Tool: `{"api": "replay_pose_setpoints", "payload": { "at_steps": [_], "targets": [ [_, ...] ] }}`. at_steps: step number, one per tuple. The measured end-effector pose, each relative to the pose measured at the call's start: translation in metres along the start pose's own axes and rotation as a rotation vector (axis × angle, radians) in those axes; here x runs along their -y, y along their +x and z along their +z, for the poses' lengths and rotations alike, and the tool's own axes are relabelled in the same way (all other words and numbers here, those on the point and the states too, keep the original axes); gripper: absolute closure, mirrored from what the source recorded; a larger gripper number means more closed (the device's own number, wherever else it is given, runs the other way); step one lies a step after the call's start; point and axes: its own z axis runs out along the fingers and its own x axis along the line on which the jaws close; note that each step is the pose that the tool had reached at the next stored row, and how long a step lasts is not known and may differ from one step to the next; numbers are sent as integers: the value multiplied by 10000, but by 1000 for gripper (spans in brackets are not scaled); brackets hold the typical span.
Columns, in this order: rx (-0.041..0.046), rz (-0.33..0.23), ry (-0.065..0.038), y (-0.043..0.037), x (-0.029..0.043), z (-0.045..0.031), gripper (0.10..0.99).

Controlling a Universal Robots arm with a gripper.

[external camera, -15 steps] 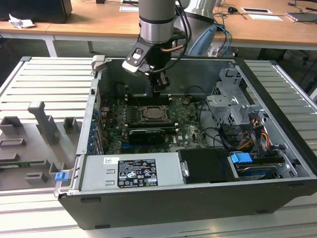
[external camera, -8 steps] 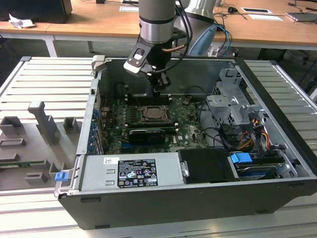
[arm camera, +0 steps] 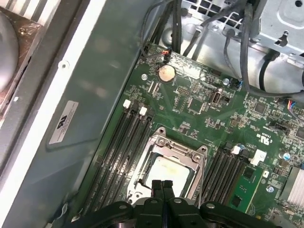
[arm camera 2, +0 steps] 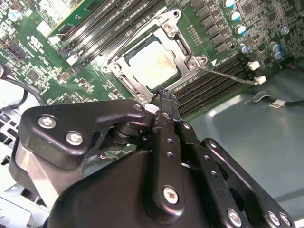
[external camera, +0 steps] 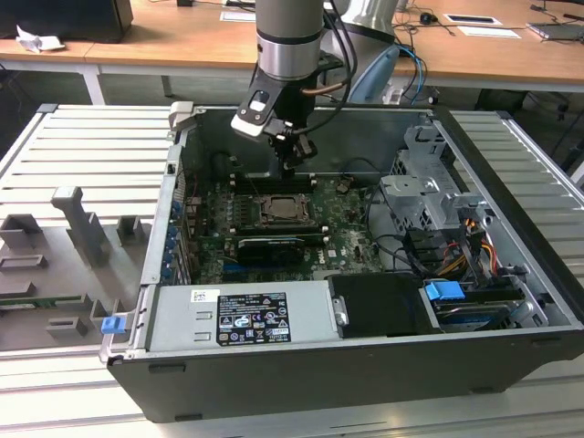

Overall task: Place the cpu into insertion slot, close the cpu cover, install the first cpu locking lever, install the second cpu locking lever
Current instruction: 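Install the first cpu locking lever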

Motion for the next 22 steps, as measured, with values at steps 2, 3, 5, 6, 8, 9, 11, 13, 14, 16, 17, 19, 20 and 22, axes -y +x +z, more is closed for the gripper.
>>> {"api": "replay_pose_setpoints", "payload": {
  "at_steps": [2,3,5,6,8,9,11,13,14,16,17,19,20,22],
  "targets": [
    [-15,-275,4,0,0,0,980],
    [-22,-381,5,0,0,0,980],
    [-31,-518,7,0,0,0,980],
    [-36,-608,8,0,0,0,980],
    [-48,-810,11,0,0,0,980],
    [-51,-870,11,0,0,0,980],
    [-61,-1031,13,0,0,0,980],
    [-69,-1170,15,0,0,0,980],
    [-73,-1236,16,0,0,0,980],
    [-82,-1390,18,0,0,0,980],
    [-85,-1446,18,0,0,0,980],
    [-92,-1567,20,0,0,0,980],
    [-97,-1649,21,0,0,0,980],
    [-106,-1802,23,0,0,0,980]
  ]
}}
